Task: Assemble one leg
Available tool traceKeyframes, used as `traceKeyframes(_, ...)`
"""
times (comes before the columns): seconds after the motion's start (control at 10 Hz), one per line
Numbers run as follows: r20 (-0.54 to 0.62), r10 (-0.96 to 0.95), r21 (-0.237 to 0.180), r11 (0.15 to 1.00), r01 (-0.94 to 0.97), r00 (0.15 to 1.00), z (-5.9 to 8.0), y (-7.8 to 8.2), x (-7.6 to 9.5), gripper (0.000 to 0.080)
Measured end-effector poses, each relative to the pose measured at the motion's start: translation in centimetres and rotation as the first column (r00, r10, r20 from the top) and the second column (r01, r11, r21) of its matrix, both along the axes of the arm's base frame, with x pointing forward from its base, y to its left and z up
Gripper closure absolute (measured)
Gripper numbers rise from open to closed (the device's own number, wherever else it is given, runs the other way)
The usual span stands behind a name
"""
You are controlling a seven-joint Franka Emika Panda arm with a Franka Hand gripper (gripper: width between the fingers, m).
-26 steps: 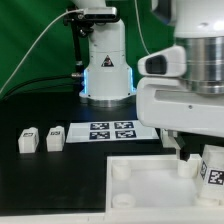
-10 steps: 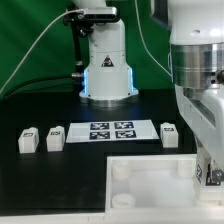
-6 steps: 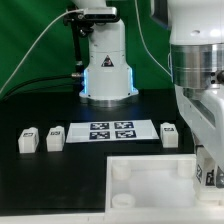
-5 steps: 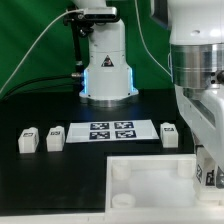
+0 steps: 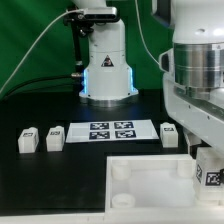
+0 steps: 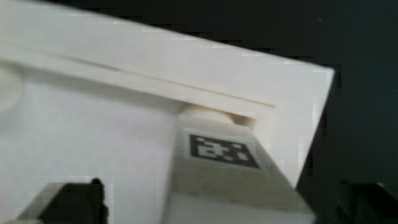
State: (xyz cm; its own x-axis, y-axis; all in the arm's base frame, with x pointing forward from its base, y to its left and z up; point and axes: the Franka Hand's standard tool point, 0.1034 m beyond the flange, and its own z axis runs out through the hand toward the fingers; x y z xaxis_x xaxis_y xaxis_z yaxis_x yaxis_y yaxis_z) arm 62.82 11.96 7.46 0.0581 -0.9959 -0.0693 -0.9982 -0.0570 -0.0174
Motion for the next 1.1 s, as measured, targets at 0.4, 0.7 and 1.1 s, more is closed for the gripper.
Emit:
traceKeyframes(0.4, 0.0, 0.0, 0.0, 1.0, 0.0, 1.0, 0.0, 0.0, 0.0, 0.0151)
traceKeyframes(0.7, 0.0, 0.0, 0.0, 1.0, 0.0, 1.0, 0.0, 0.0, 0.0, 0.0151)
traceKeyframes(1.1, 0.017, 0.328, -0.015, 0.945, -0.327, 0.945, -0.04, -0.1, -0.03, 0.0151)
